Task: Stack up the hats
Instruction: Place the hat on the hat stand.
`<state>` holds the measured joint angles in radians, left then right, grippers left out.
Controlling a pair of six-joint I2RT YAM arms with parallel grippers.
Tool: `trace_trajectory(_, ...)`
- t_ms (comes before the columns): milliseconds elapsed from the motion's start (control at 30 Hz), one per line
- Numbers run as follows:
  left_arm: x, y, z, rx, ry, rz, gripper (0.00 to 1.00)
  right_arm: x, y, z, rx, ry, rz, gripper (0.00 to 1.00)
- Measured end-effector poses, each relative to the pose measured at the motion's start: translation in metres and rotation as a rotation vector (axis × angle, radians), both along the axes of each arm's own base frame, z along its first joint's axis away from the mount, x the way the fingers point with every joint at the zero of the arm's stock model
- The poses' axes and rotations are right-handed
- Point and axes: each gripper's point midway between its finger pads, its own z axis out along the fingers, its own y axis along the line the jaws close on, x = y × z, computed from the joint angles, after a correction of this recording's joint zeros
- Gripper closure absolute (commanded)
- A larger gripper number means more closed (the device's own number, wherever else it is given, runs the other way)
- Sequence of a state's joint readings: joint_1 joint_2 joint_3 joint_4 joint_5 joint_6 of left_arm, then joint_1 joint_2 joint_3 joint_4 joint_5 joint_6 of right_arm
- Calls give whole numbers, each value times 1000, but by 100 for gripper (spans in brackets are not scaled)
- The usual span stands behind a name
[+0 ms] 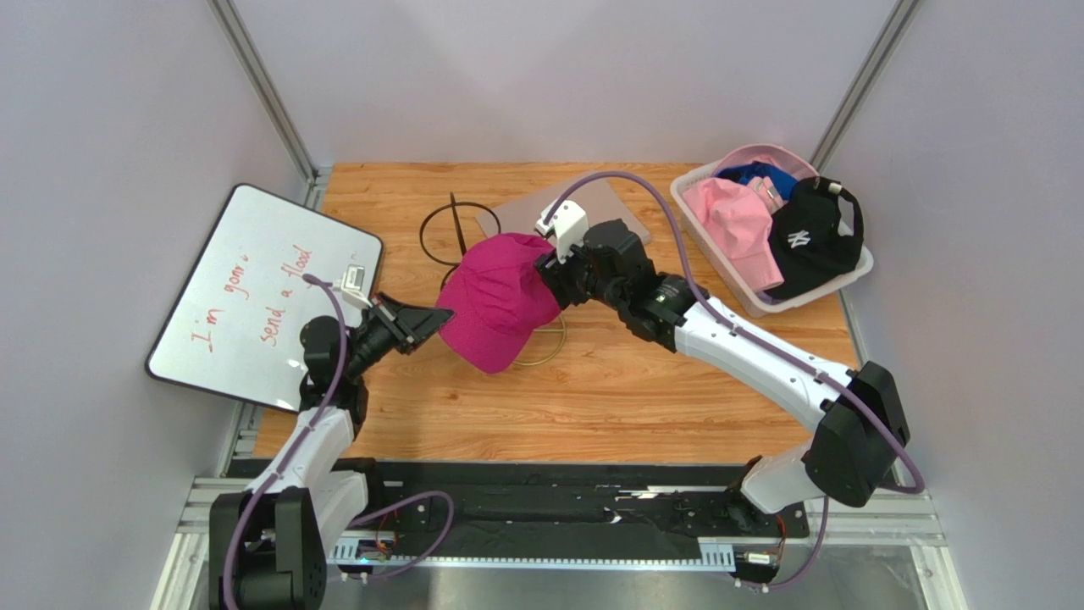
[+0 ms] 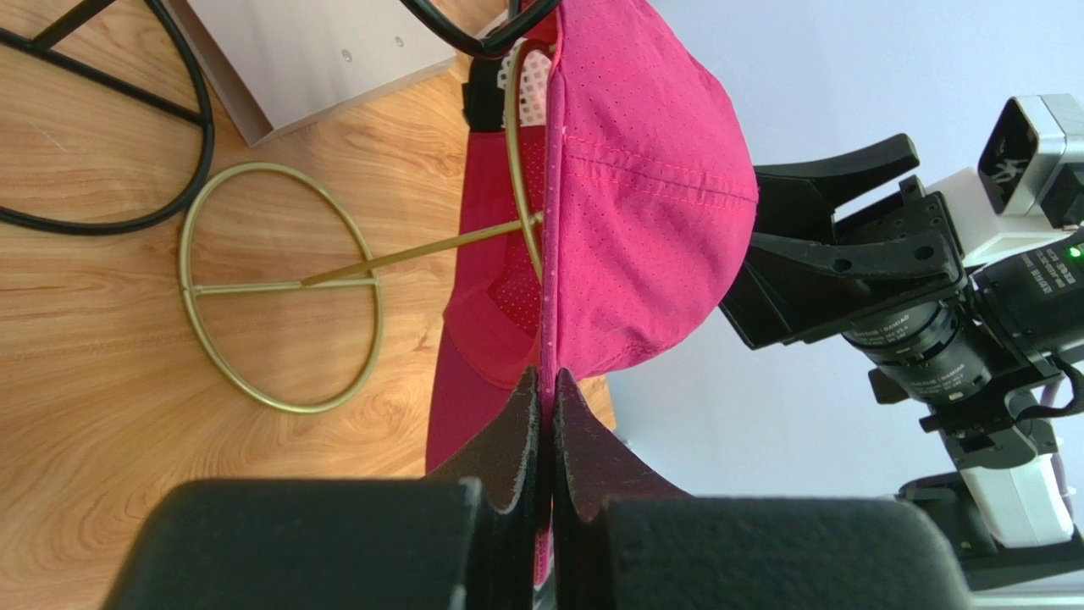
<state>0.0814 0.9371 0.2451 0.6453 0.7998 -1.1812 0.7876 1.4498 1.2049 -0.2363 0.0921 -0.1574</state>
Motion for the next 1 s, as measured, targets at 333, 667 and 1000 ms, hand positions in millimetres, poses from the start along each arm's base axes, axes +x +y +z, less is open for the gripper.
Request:
trace_trajectory(333,1,3,-2,4,1,7,100,-5,14,2,10,-13,98,73)
trace_trajectory(667,3,3,-6,4,18,5,100,1,17,-21,-46,7,102,100)
trace_trajectory(1000,3,4,-6,7,14,6,100,4,11,-3,-48,-16,72,100)
